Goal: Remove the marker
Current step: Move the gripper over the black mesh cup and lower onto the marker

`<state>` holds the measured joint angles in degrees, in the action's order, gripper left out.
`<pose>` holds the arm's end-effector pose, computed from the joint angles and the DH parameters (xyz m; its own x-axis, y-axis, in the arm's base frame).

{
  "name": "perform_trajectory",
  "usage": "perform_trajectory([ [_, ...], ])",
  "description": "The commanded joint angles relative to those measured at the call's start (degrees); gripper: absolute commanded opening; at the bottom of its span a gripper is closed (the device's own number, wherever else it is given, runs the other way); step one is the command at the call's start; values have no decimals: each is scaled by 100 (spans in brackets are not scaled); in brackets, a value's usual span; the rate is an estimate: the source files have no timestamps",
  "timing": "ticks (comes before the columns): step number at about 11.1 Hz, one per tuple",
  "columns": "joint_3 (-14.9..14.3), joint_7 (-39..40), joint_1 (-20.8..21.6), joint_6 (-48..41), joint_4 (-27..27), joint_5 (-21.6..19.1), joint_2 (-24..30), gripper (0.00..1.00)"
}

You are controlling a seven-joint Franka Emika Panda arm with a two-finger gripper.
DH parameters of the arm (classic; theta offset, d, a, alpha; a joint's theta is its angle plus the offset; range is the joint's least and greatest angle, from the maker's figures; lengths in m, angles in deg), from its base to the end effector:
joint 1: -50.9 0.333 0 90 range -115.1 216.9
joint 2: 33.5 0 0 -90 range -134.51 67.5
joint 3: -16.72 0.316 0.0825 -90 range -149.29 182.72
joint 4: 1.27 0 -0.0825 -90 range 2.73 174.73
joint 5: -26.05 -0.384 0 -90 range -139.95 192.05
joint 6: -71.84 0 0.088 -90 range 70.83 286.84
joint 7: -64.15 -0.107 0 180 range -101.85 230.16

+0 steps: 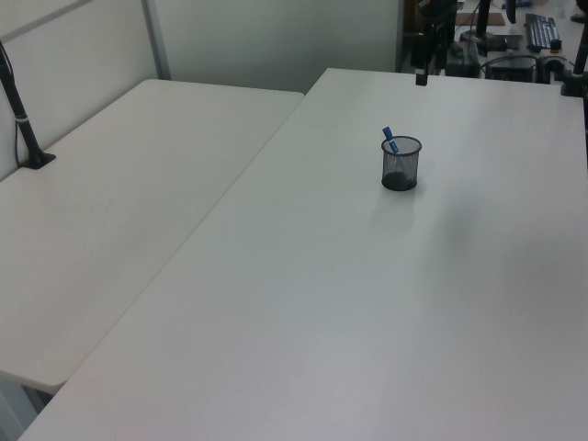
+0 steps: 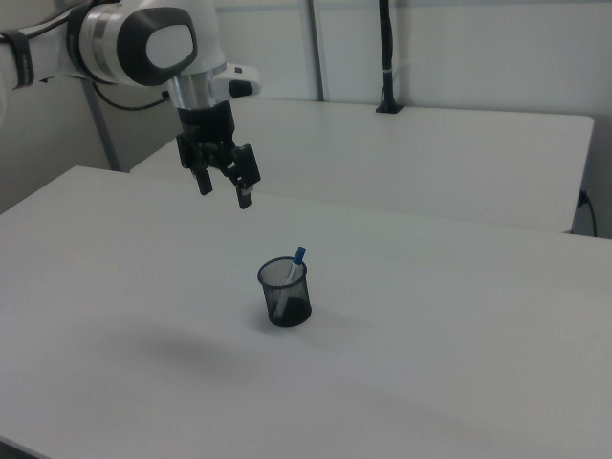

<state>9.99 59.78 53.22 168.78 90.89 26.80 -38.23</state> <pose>0.5857 -0.0439 0.5704 0.9886 -0.1507 0.0031 -0.1507 -0.9883 0.0225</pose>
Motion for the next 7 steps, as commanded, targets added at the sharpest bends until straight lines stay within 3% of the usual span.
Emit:
perform_trajectory([
  [1, -56, 112, 23, -97, 109, 5, 147, 100],
  [7, -74, 103, 31, -62, 109, -4, 130, 100],
])
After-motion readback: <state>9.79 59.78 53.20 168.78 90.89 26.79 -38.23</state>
